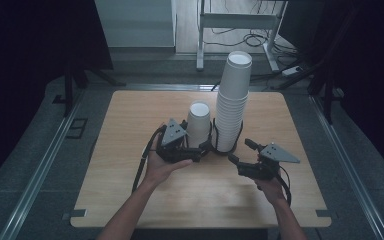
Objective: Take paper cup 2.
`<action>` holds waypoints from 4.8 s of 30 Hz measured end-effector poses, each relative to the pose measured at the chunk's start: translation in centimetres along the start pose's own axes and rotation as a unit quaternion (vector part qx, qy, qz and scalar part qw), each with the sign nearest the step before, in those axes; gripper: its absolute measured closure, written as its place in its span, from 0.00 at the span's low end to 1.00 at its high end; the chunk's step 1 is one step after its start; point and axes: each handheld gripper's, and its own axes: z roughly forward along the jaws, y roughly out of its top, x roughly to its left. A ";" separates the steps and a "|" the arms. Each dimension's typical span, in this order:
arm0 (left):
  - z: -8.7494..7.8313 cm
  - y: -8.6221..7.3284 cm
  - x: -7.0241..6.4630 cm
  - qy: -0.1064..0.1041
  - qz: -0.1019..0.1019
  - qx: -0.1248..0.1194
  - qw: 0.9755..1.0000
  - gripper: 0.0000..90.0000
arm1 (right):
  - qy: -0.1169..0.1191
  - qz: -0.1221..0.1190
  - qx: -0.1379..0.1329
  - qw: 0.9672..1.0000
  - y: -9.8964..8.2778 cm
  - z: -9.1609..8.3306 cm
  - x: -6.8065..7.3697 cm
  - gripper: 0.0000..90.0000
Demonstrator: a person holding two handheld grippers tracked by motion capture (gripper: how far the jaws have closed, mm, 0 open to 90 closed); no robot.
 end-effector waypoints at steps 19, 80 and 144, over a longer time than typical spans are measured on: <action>2.5 7.2 -0.4 -0.025 -0.002 -0.016 1.000 0.13 | -0.064 -0.005 0.015 0.998 4.3 5.3 -3.2 0.05; 11.5 15.5 2.3 -0.044 0.012 -0.033 0.998 0.20 | -0.074 -0.011 0.025 0.997 3.5 8.0 -4.3 0.10; 1.3 16.7 4.4 -0.040 -0.010 -0.163 0.986 0.21 | -0.072 -0.016 0.029 0.997 3.4 7.8 -4.3 0.11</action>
